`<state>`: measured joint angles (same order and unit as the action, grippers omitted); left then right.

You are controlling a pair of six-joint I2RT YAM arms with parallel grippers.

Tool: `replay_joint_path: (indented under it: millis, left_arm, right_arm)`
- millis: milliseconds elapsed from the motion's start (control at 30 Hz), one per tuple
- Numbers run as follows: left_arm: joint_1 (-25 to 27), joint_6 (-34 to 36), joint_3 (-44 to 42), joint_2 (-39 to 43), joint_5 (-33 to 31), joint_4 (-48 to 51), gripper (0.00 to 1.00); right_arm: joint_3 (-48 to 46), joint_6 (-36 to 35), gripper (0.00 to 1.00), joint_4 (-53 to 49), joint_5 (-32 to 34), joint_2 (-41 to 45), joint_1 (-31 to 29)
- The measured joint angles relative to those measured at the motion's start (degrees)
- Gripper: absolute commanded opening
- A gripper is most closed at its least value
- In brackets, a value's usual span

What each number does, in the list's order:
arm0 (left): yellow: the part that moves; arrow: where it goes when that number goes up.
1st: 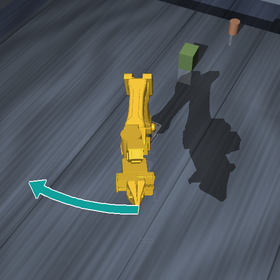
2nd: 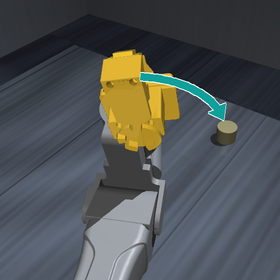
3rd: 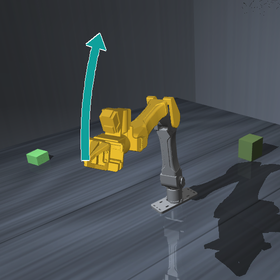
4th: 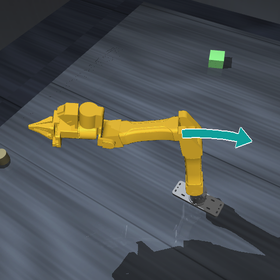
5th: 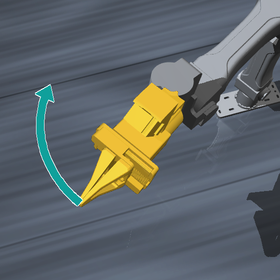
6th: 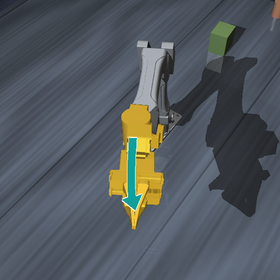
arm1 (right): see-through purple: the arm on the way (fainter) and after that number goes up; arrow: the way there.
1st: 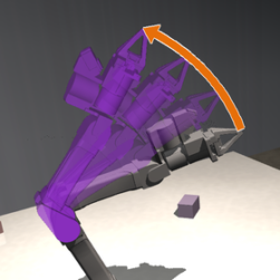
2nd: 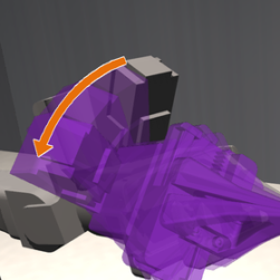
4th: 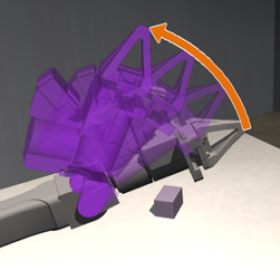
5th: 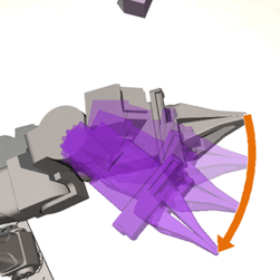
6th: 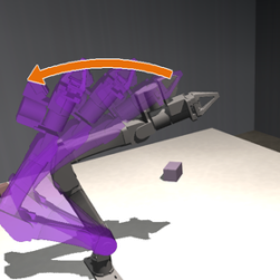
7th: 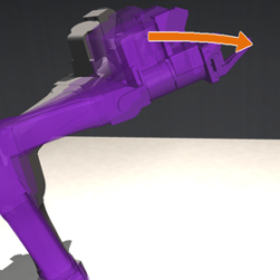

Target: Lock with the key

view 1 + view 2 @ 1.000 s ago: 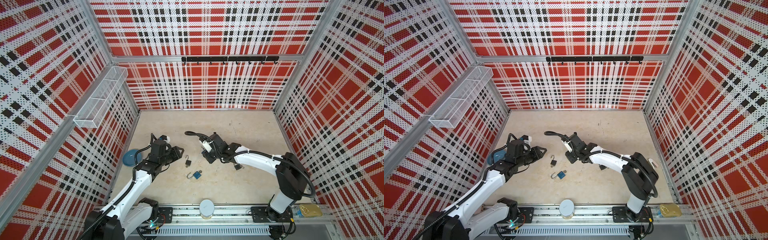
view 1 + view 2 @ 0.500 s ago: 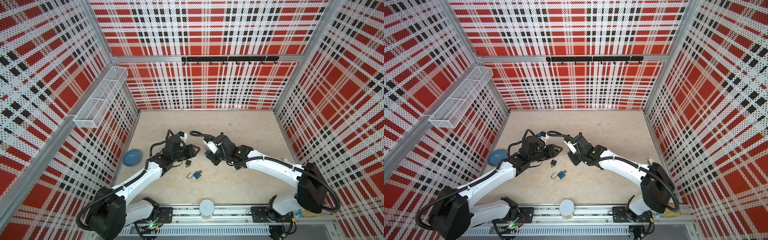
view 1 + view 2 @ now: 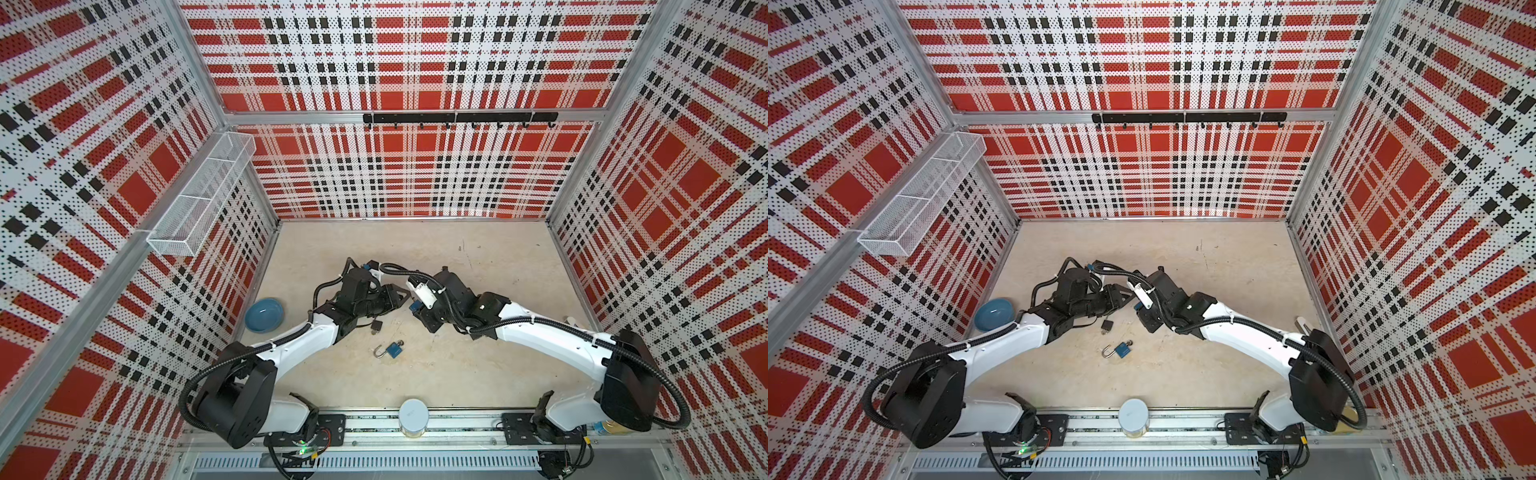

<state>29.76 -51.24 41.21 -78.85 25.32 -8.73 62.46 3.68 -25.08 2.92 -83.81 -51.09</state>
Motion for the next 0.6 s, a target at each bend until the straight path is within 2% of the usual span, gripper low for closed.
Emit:
replay_joint_path:
  millis: [267,600]
  left_arm:
    - [0.6,-1.6,1.6,-2.4,1.2,-3.6,0.33]
    - [0.7,-2.7,1.9,-4.3,1.7,-5.0,0.20]
  right_arm:
    - [0.0,0.0,0.07,0.0,0.4,0.1,-0.5]
    - [0.0,-0.1,0.07,0.0,1.1,0.1,-0.7]
